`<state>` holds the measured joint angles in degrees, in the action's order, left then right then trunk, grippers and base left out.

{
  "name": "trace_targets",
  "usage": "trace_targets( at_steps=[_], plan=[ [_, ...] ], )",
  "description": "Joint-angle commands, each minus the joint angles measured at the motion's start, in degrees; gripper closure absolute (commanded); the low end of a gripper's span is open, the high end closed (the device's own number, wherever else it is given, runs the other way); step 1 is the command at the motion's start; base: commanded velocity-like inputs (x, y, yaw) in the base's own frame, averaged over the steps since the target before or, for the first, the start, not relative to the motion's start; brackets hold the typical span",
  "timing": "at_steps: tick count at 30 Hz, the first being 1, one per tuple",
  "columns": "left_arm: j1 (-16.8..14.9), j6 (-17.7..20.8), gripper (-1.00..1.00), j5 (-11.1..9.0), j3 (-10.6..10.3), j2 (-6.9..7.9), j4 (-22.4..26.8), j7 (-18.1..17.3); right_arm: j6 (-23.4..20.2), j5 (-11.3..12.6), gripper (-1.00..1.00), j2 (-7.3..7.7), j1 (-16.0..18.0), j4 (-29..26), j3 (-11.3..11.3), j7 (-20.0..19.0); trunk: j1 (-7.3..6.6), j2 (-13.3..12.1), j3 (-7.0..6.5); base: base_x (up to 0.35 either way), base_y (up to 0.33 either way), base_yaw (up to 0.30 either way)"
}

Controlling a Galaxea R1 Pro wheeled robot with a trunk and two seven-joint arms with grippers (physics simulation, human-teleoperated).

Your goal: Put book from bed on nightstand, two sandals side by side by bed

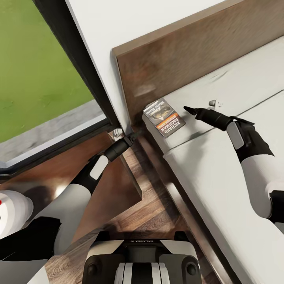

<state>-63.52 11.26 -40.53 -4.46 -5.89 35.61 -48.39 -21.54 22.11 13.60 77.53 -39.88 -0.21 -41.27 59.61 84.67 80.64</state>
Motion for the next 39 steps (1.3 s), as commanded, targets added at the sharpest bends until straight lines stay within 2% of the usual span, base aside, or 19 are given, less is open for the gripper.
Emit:
trace_targets(
  at_steps=[1,10,19,39],
  plan=[
    [-0.02,0.59,-1.0,-0.6,-0.11,0.01,-0.05,-0.1,-0.56,0.48,-1.0,0.0,0.01,-0.01,-0.03,-0.18,0.0,0.02,0.02,0.0,0.0,0.0],
    [-0.02,0.59,-1.0,-0.6,-0.11,0.03,-0.1,-0.12,-0.91,0.48,-1.0,-0.78,-0.08,-0.04,-0.03,-0.48,0.0,0.02,0.02,0.0,0.0,0.0],
    [-0.02,0.6,-1.0,-0.6,-0.11,0.0,-0.03,-0.03,-4.93,0.54,-1.0,-0.85,-0.27,-4.53,-0.05,-0.55,0.0,0.02,0.02,0.0,0.0,0.0],
    [-0.02,0.6,-1.0,-0.59,-0.02,0.0,0.42,0.15,-5.35,0.55,-1.0,-0.97,-1.1,-4.77,-0.05,-0.51,0.0,0.02,0.02,0.0,0.0,0.0]
  ],
)
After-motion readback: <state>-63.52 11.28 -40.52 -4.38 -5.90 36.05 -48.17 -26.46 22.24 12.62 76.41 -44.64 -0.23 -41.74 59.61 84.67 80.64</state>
